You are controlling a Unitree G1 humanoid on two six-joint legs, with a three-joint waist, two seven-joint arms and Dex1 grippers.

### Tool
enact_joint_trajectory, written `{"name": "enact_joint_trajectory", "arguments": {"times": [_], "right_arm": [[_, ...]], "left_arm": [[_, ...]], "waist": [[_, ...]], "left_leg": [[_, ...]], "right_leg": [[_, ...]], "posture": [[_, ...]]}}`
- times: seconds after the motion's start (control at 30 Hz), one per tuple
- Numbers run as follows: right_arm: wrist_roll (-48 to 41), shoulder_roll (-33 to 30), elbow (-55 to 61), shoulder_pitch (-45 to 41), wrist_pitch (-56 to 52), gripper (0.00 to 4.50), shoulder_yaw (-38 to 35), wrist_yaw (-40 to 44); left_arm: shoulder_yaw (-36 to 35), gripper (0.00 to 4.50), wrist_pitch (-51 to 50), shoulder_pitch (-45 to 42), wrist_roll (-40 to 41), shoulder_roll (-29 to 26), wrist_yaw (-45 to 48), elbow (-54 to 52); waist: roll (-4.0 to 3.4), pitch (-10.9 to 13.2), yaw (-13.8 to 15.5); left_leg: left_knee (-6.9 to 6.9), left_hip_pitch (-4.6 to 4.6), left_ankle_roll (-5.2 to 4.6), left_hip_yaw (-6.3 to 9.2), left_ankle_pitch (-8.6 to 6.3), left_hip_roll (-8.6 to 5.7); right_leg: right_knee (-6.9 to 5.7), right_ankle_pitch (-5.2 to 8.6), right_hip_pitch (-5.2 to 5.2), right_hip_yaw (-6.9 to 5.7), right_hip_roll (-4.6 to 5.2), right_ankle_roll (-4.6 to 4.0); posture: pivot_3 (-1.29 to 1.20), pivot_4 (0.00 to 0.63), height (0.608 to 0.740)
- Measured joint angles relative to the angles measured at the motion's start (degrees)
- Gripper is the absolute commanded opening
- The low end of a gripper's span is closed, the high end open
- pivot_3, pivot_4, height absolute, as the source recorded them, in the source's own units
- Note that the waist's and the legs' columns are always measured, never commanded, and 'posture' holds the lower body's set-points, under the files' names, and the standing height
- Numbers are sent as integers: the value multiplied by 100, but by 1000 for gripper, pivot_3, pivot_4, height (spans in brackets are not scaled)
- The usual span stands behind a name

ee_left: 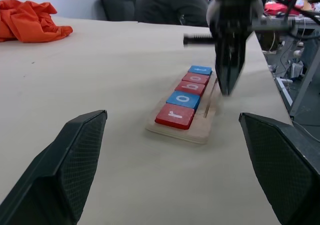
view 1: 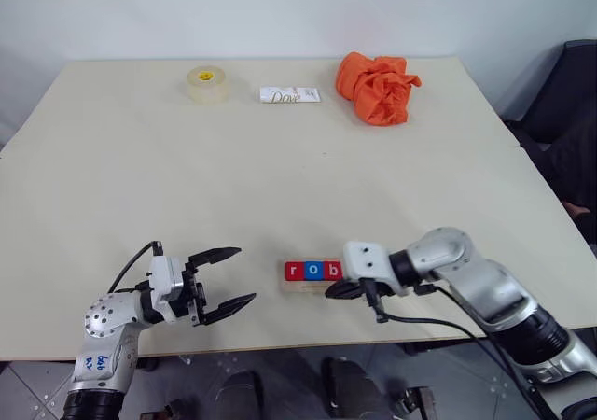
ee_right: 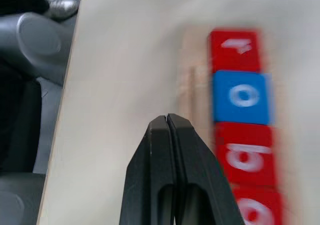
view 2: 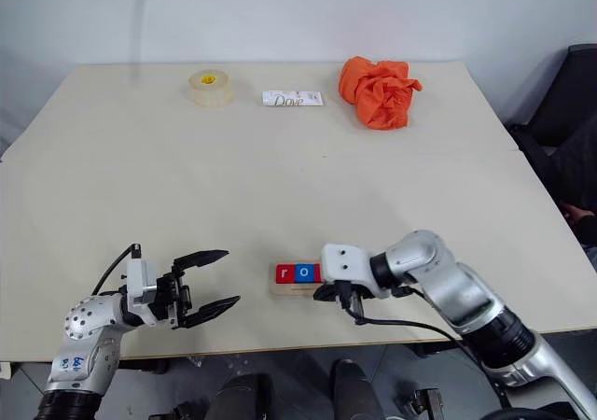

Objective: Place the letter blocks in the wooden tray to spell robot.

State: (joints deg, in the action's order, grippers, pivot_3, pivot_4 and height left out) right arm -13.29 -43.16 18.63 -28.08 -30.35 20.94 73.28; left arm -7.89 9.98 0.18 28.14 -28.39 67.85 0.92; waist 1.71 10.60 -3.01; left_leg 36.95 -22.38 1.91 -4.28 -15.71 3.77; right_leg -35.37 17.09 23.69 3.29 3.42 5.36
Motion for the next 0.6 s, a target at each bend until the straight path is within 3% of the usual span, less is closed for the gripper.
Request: {"name": "enact_joint_trajectory", "arguments": {"times": [0.2,0.33,0.4,0.6], "right_arm": [[-626,-315,-240,26,251,2355,-813,424],[-676,-590,-1332,438,1127,3746,-1548,687],[-682,-651,-1809,570,1601,4443,-1766,817],[-855,-663,-3037,712,2643,4478,-2188,1310]], "left_arm": [[-85,4500,-133,-170,64,-160,9,164],[-311,4500,-230,-246,-1,-268,-362,247],[-389,4500,-292,-246,-74,-358,-531,251],[-529,4500,-415,-195,52,-430,-451,250]], "waist": [[1,0,0],[4,2,29],[3,2,31],[-1,5,-16]], "left_leg": [[3,1,0,1,0,0],[1,0,-4,-2,-2,-4],[0,0,-6,-4,-3,-4],[-1,5,-6,-7,-3,2]], "right_leg": [[-1,0,-1,0,-1,0],[7,-2,-4,1,0,4],[9,-24,-4,1,-1,46],[7,-39,-4,4,-7,74]], "posture": [[0,150,740],[0,150,740],[0,150,740],[0,150,740]]}}
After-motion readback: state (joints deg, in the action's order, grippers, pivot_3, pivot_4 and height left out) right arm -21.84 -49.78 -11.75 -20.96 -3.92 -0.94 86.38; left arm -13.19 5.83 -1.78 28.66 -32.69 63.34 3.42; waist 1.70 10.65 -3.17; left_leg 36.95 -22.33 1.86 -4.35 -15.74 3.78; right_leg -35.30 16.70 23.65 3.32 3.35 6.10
